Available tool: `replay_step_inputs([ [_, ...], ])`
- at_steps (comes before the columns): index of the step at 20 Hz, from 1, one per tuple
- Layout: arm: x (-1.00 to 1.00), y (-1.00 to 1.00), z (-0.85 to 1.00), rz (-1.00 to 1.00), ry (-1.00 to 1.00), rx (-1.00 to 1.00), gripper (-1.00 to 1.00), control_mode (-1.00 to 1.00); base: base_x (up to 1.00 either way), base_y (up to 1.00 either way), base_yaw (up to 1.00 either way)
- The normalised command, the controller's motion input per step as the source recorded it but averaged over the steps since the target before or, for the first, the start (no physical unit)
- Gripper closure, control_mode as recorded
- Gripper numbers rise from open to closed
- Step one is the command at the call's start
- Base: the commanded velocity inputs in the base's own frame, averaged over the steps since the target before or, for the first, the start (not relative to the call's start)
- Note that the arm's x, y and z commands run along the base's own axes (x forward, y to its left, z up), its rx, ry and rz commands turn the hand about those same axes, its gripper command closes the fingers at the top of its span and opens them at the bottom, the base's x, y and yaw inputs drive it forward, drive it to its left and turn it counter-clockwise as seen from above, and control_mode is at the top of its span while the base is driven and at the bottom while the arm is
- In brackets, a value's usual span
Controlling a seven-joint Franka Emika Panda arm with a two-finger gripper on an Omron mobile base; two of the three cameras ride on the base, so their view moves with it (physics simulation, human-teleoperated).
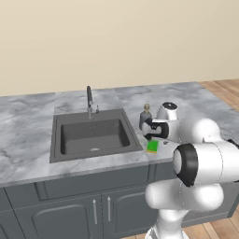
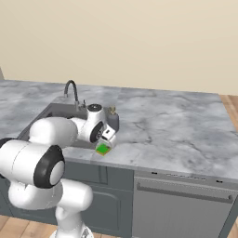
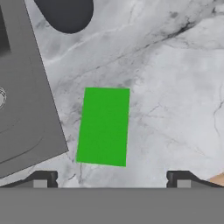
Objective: Restock the sink supplies by placing the sponge and soap dispenser on the counter and next to the sink. Make sure the soap dispenser is upright.
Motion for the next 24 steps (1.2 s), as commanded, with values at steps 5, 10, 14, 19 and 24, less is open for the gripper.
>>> replay_step_inputs([
  [5, -0.49, 0.0, 0.71, 0.0, 0.0, 0.0, -1.0, -1.0, 0.0, 0.0, 0.0],
  [10, -0.47, 0.0, 0.87, 0.0, -0.03, 0.0, -1.0, -1.0, 0.0, 0.0, 0.0],
  [14, -0.4, 0.0, 0.99, 0.0, -0.07, 0.0, -1.0, -1.0, 0.0, 0.0, 0.0],
  [19, -0.39, 0.0, 0.97, 0.0, -0.1, 0.0, -1.0, -1.0, 0.0, 0.0, 0.0],
  [24, -0.51, 0.0, 0.73, 0.0, -0.19, -0.02, -1.0, -1.0, 0.0, 0.0, 0.0],
])
